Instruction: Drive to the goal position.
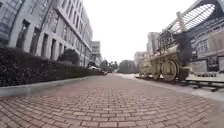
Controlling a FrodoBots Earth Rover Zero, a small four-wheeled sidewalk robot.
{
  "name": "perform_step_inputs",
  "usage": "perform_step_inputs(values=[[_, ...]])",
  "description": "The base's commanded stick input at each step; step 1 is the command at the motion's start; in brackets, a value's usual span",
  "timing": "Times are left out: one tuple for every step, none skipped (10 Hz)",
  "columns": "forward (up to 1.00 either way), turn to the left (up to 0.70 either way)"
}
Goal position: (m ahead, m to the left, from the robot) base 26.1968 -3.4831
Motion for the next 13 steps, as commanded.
perform_step_inputs(values=[[0.45, 0.00], [0.45, 0.00], [0.45, 0.00], [0.45, 0.00], [0.45, 0.00], [0.45, 0.00], [0.45, 0.00], [0.45, 0.00], [0.45, 0.00], [0.45, 0.00], [0.45, 0.00], [0.45, 0.00], [0.45, 0.00]])
